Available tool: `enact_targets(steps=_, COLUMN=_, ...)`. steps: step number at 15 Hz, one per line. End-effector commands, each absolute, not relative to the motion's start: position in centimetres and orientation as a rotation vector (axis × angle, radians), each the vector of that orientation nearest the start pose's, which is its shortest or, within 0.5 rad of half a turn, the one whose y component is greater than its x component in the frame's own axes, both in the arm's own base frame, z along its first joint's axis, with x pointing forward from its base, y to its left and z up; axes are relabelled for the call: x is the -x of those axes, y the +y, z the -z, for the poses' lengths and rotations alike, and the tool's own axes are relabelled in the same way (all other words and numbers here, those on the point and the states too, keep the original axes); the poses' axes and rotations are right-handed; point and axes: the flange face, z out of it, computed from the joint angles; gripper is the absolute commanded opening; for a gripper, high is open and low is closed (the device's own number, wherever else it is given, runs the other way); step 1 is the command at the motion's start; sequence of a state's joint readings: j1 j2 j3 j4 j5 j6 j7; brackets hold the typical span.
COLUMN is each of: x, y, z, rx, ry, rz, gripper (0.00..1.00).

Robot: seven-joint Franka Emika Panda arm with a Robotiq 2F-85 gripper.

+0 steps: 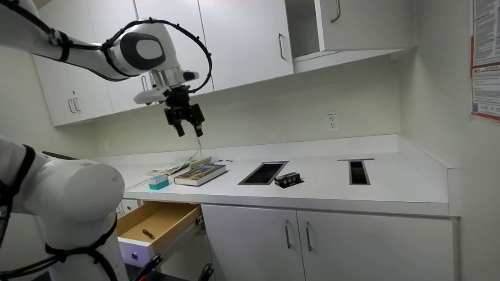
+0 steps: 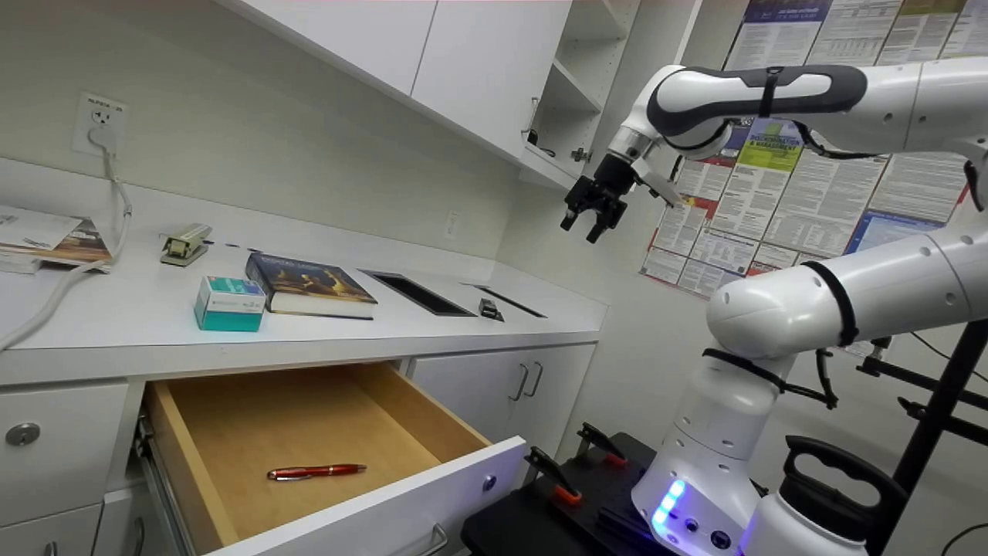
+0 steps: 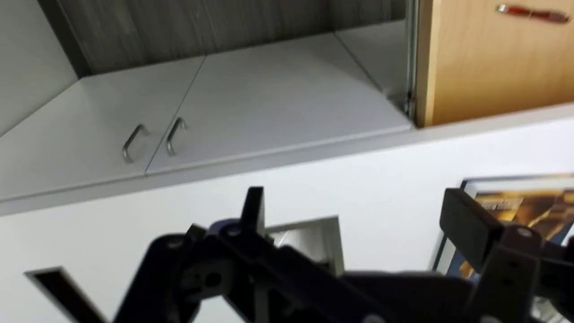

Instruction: Move the black box to the right

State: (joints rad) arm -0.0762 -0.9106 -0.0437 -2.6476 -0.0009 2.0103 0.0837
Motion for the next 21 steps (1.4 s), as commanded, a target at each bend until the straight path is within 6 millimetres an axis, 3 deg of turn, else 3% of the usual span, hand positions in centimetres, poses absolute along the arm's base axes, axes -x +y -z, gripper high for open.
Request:
enact_targets(steps=1, x=-35.5, y=-8.7, z=-53.4, rx=3.055, ry=0.509, rz=0.658, gripper=1.00)
enact_targets(steps=4, x=-38.5, y=-12.6, z=-51.5, rx=3.030, ry=0.651, rz=0.764, gripper=1.00)
enact_targets(steps=5, x=-36.0, y=-10.6, z=-52.4, rx=3.029, ry=0.559, rz=0.768, gripper=1.00)
enact_targets(steps=7, x=-37.5, y=-12.3, z=-51.0, rx=3.032, ry=0.608, rz=0.750, gripper=1.00)
enact_targets(steps=11, x=-38.3, y=-12.6, z=-51.0, rx=3.035, ry=0.615, rz=0.740, gripper=1.00)
enact_targets(steps=16, x=-45.1, y=-14.5, z=-47.5, rx=2.979, ry=0.826, rz=0.754, gripper=1.00)
enact_targets(steps=21, x=-52.2, y=-18.9, z=-42.9, rx=2.951, ry=0.963, rz=0.750, gripper=1.00)
